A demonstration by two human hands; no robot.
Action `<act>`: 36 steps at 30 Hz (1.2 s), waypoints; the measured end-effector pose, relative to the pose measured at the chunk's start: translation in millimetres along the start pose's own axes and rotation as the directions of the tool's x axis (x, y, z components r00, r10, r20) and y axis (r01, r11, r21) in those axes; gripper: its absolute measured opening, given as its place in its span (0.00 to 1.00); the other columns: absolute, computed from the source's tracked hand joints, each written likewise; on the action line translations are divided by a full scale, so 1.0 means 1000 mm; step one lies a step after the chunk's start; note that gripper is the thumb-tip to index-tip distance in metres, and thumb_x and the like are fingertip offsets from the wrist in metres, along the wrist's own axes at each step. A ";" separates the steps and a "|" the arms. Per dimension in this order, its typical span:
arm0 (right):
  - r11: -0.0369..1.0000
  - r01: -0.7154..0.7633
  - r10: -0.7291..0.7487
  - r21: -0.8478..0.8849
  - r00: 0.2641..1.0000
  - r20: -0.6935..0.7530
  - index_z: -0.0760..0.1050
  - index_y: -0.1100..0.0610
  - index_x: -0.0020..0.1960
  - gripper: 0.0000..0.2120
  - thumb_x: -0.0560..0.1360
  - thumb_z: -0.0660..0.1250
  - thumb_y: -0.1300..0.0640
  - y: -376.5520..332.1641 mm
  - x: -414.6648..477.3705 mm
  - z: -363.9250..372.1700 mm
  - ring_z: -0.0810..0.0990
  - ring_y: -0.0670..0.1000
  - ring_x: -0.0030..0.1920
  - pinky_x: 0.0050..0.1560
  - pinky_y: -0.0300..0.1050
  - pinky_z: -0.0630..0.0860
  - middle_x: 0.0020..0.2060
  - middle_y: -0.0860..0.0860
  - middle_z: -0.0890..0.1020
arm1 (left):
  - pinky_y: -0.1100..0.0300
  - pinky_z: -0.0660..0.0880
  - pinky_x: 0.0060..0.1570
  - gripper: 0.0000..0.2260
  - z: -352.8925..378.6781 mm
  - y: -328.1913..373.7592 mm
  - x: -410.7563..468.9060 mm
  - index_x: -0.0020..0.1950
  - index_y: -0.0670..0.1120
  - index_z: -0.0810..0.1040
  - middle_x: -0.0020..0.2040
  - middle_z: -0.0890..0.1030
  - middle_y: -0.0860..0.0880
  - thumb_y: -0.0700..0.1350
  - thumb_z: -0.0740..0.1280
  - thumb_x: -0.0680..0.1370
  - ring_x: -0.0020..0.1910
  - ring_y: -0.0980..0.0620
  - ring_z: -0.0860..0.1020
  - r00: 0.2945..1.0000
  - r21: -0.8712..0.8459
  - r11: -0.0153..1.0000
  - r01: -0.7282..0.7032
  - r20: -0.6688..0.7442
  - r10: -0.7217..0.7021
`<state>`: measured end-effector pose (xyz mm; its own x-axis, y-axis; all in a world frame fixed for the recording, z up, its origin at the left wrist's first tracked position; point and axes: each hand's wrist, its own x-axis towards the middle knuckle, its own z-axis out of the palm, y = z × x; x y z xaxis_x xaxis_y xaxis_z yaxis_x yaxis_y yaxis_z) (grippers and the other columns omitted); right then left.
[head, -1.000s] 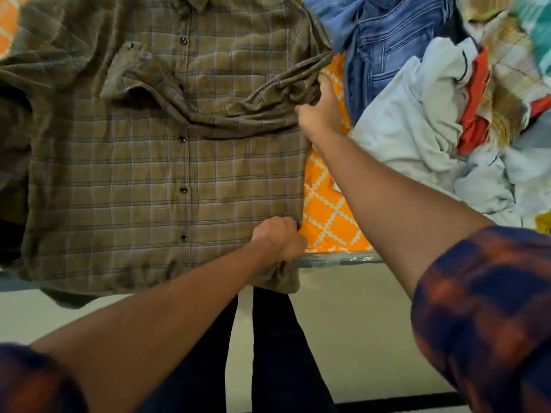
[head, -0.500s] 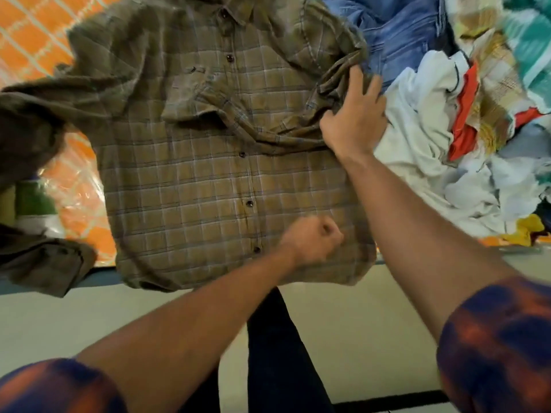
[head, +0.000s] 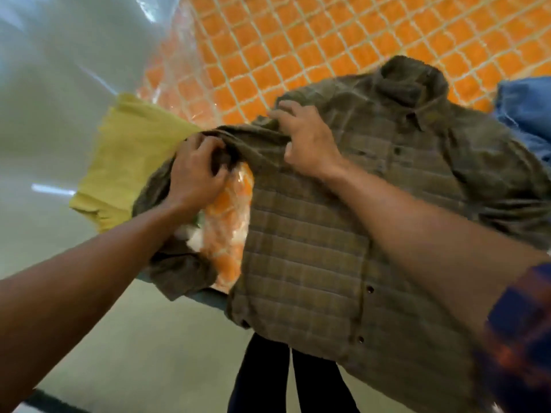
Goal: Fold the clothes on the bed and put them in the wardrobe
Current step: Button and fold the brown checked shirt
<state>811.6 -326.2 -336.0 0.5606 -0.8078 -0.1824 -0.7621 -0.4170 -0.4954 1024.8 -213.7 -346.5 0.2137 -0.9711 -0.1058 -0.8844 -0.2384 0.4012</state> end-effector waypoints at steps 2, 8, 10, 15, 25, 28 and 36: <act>0.999 0.015 -0.009 -0.049 0.993 0.121 0.63 0.48 0.79 0.39 0.71 0.67 0.66 -0.016 0.040 0.003 0.66 0.60 0.73 0.67 0.55 0.71 0.78 0.53 0.65 | 0.44 0.72 0.55 0.20 -0.006 -0.008 0.006 0.63 0.47 0.75 0.59 0.74 0.42 0.50 0.70 0.73 0.57 0.38 0.73 0.994 0.106 0.991 -0.080 -0.064 0.087; 0.974 0.081 0.004 -0.210 0.927 0.376 0.78 0.49 0.63 0.18 0.74 0.67 0.60 -0.036 0.109 0.009 0.78 0.58 0.56 0.48 0.47 0.73 0.56 0.54 0.81 | 0.47 0.68 0.56 0.27 -0.015 -0.012 0.032 0.67 0.50 0.75 0.64 0.76 0.46 0.64 0.64 0.74 0.63 0.42 0.72 0.983 0.188 0.977 -0.103 -0.133 0.129; 0.999 0.031 -0.018 -0.028 0.933 0.358 0.82 0.51 0.52 0.12 0.72 0.68 0.63 -0.035 0.114 0.005 0.77 0.54 0.44 0.42 0.45 0.70 0.43 0.51 0.80 | 0.46 0.71 0.58 0.28 -0.017 -0.009 0.048 0.72 0.51 0.71 0.64 0.77 0.46 0.66 0.59 0.78 0.62 0.42 0.75 0.999 0.025 0.999 0.036 0.016 -0.036; 0.963 -0.044 -0.050 0.267 0.941 0.335 0.82 0.54 0.43 0.09 0.73 0.70 0.67 -0.017 0.115 -0.018 0.73 0.45 0.32 0.36 0.41 0.68 0.32 0.52 0.76 | 0.54 0.74 0.59 0.21 -0.031 0.005 0.088 0.72 0.50 0.71 0.67 0.77 0.44 0.53 0.66 0.79 0.63 0.44 0.76 0.793 -0.242 0.886 0.395 0.577 -0.196; 0.978 0.191 -0.194 0.082 0.981 0.025 0.75 0.56 0.43 0.07 0.75 0.61 0.66 -0.009 0.087 0.011 0.69 0.50 0.43 0.41 0.44 0.61 0.44 0.50 0.71 | 0.52 0.80 0.48 0.15 -0.053 -0.001 0.033 0.56 0.48 0.79 0.46 0.82 0.47 0.51 0.75 0.73 0.46 0.44 0.82 0.676 0.030 0.951 0.309 0.696 -0.242; 0.980 0.194 -0.194 0.041 0.981 -0.017 0.75 0.57 0.43 0.07 0.74 0.59 0.64 -0.005 0.079 0.016 0.69 0.52 0.44 0.41 0.46 0.62 0.45 0.51 0.70 | 0.54 0.77 0.43 0.14 -0.064 -0.014 -0.009 0.56 0.53 0.77 0.45 0.80 0.49 0.48 0.73 0.72 0.47 0.44 0.80 0.798 0.065 0.966 0.252 0.550 -0.245; 0.982 0.154 -0.161 -0.112 0.985 -0.062 0.75 0.56 0.41 0.09 0.72 0.61 0.68 -0.032 0.048 0.005 0.71 0.56 0.48 0.39 0.47 0.63 0.48 0.53 0.72 | 0.52 0.66 0.38 0.06 -0.102 -0.017 -0.123 0.46 0.48 0.77 0.38 0.79 0.43 0.44 0.69 0.70 0.38 0.36 0.78 0.948 0.329 0.889 0.318 -0.103 -0.301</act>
<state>864.3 -349.3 -333.6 0.6551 -0.7540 -0.0474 -0.6982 -0.5803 -0.4193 1056.0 -91.0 -247.4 0.5113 -0.8499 -0.1272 -0.8551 -0.5179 0.0238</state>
